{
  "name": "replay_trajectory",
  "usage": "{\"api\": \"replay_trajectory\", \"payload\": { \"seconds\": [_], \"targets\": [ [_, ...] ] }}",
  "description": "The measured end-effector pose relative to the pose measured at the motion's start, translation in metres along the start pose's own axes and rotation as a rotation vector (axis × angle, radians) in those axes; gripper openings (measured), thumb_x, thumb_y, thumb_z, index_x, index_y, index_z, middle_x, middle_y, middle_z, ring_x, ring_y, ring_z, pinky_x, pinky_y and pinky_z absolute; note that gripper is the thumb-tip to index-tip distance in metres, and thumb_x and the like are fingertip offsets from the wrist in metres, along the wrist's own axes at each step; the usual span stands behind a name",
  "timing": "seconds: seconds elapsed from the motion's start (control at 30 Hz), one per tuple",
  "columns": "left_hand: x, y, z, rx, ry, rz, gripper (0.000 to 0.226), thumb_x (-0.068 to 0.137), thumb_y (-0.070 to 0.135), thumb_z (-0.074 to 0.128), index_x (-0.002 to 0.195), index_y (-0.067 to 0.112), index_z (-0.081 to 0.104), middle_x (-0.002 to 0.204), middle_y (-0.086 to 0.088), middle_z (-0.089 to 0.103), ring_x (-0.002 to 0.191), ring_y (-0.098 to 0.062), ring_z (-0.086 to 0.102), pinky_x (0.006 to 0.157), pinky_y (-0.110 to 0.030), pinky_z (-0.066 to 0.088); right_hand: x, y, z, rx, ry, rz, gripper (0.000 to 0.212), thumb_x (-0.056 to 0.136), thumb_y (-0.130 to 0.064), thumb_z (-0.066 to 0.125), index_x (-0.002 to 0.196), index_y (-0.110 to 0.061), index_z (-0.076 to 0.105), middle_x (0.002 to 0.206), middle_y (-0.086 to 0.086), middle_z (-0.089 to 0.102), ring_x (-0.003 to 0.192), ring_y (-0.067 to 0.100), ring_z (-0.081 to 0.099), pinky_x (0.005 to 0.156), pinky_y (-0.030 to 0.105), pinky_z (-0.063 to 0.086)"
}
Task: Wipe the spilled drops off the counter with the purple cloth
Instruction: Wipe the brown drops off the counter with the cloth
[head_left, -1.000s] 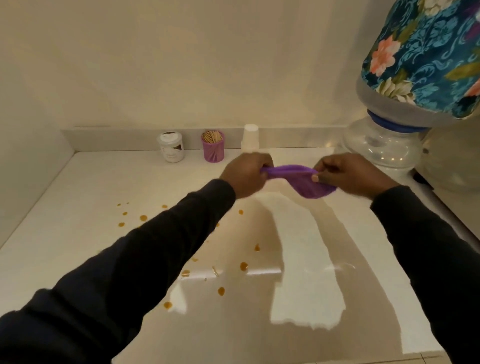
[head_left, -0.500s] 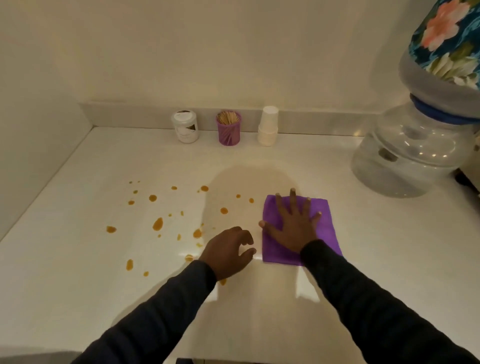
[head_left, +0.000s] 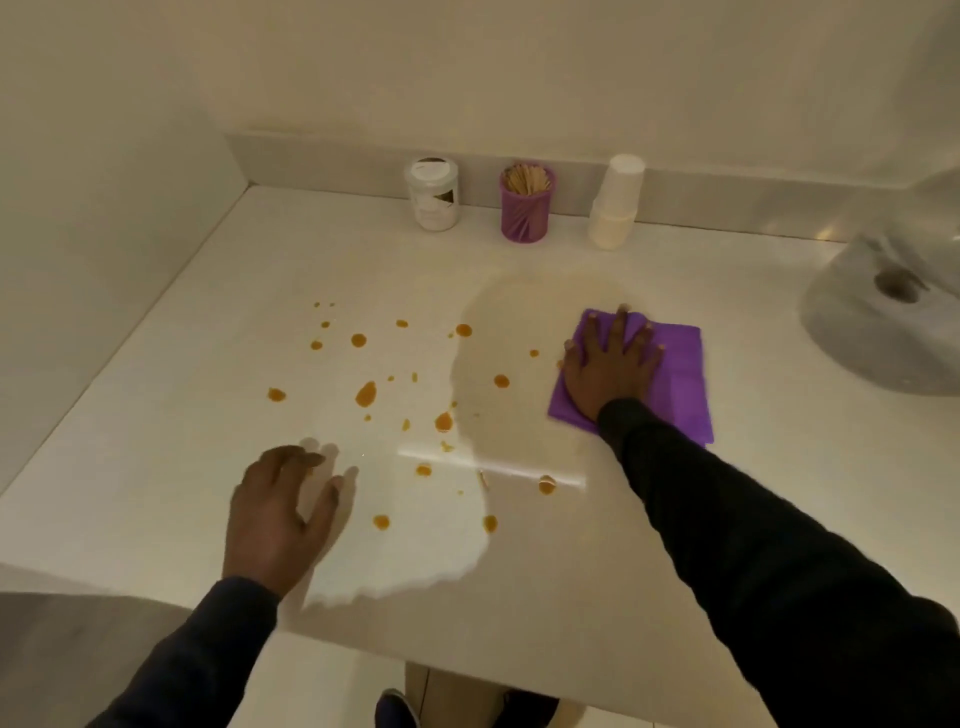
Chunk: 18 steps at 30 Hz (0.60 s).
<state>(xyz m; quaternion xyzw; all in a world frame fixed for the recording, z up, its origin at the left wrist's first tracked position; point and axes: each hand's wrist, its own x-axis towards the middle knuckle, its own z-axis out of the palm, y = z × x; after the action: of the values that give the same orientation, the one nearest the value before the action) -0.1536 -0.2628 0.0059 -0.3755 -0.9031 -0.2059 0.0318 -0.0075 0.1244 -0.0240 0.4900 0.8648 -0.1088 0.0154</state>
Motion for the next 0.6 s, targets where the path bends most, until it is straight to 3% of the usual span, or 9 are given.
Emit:
{"api": "replay_trajectory", "payload": {
  "seconds": [0.1,0.17,0.23,0.33,0.4,0.47,0.53,0.6],
  "targets": [
    [0.008,-0.028,-0.002,0.065,0.014,-0.020,0.050,0.090,0.045,0.047,0.111,0.005,0.066,0.117,-0.018,0.063,0.099,-0.040,0.060,0.078,-0.045,0.048,-0.070,-0.048,0.022,-0.020,0.011,-0.357,0.062,0.096,-0.044,0.028,0.156,-0.027,0.023,0.166,0.011,0.007,0.147,0.049,0.009,0.115,0.067,0.008],
    [0.012,-0.042,-0.003,0.087,0.011,-0.023,0.052,0.091,0.045,0.045,0.114,0.003,0.065,0.120,-0.020,0.062,0.103,-0.041,0.058,0.080,-0.047,0.048,-0.125,-0.056,0.033,-0.062,-0.013,-0.635,0.058,0.099,-0.043,0.029,0.156,-0.033,0.021,0.166,0.006,0.004,0.149,0.044,0.004,0.117,0.063,0.003],
    [0.013,-0.055,-0.004,0.092,0.011,-0.032,0.053,0.092,0.045,0.043,0.117,0.003,0.064,0.122,-0.021,0.062,0.108,-0.041,0.057,0.084,-0.049,0.048,-0.143,-0.033,0.033,-0.107,-0.026,-0.710,0.057,0.099,-0.048,0.030,0.155,-0.038,0.024,0.166,0.006,0.005,0.150,0.042,0.003,0.117,0.065,0.003],
    [0.009,-0.072,-0.002,0.086,0.022,-0.045,0.055,0.094,0.047,0.041,0.118,0.003,0.064,0.124,-0.022,0.060,0.113,-0.041,0.056,0.089,-0.050,0.047,-0.104,0.026,0.018,-0.167,0.064,-0.372,0.061,0.094,-0.052,0.027,0.152,-0.035,0.033,0.163,0.016,0.011,0.141,0.056,0.022,0.108,0.071,0.021],
    [0.004,-0.078,0.001,0.069,0.038,-0.043,0.053,0.093,0.044,0.043,0.117,0.002,0.063,0.125,-0.024,0.059,0.115,-0.043,0.055,0.090,-0.052,0.047,-0.076,0.060,-0.001,-0.109,0.043,-0.054,0.066,0.092,-0.056,0.019,0.154,-0.033,0.028,0.163,0.023,0.005,0.140,0.058,0.020,0.110,0.069,0.022],
    [0.002,-0.079,0.003,0.059,0.034,-0.032,0.052,0.093,0.043,0.044,0.120,0.002,0.061,0.129,-0.024,0.057,0.119,-0.043,0.053,0.093,-0.053,0.045,-0.063,0.068,-0.006,-0.075,0.030,0.142,0.070,0.092,-0.060,0.011,0.156,-0.033,0.016,0.163,0.026,-0.002,0.143,0.056,0.012,0.114,0.067,0.017],
    [0.001,-0.079,0.004,0.049,0.020,-0.024,0.052,0.093,0.043,0.043,0.123,0.003,0.060,0.132,-0.023,0.056,0.122,-0.042,0.051,0.096,-0.055,0.043,-0.070,0.044,0.000,-0.064,0.060,0.209,0.068,0.095,-0.058,0.014,0.156,-0.029,0.016,0.162,0.029,0.002,0.143,0.055,0.014,0.114,0.067,0.017],
    [0.002,-0.078,0.002,0.039,0.012,-0.028,0.053,0.093,0.043,0.042,0.123,0.004,0.059,0.133,-0.022,0.055,0.125,-0.041,0.050,0.098,-0.055,0.040,-0.095,0.000,0.015,-0.032,0.078,0.148,0.067,0.094,-0.052,0.021,0.155,-0.025,0.027,0.160,0.031,0.011,0.140,0.056,0.021,0.112,0.067,0.020]
  ]
}}
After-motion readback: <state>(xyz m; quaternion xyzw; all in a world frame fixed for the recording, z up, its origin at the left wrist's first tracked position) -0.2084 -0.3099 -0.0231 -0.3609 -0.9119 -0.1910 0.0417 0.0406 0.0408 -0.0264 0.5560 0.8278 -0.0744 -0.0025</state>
